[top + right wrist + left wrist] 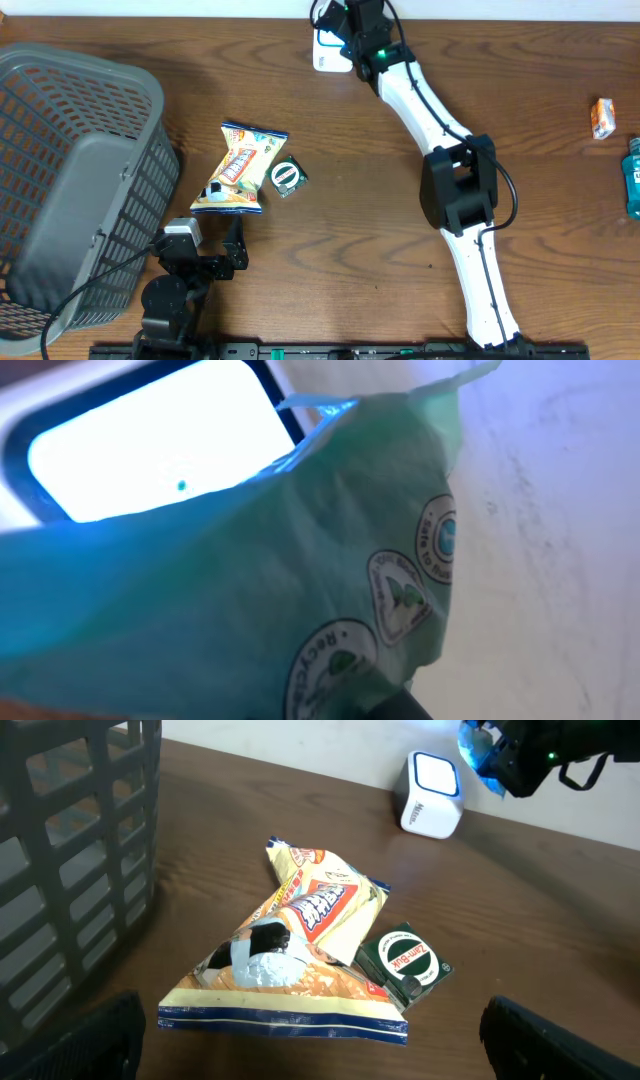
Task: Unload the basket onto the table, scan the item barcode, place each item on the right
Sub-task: 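Raise the mint-green wipes pack to the scanner with the right gripper, then carry the wipes pack to the right edge and release it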
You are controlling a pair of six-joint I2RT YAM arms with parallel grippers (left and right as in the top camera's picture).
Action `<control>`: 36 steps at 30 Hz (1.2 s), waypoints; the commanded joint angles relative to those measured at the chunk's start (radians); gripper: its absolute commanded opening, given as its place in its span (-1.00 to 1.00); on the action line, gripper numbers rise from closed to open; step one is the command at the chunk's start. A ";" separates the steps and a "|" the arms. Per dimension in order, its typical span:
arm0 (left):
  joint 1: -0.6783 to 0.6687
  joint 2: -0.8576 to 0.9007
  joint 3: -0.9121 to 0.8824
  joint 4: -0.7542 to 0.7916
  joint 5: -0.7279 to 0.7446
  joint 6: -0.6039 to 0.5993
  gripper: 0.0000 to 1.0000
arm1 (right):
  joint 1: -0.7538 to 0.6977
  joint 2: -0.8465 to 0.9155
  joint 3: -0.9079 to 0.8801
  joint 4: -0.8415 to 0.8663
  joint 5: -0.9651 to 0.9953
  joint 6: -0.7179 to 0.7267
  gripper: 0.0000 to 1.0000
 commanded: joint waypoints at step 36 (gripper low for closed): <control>0.005 -0.001 -0.017 -0.021 0.009 -0.002 0.96 | -0.773 -0.229 -0.225 -0.533 0.157 0.803 -0.02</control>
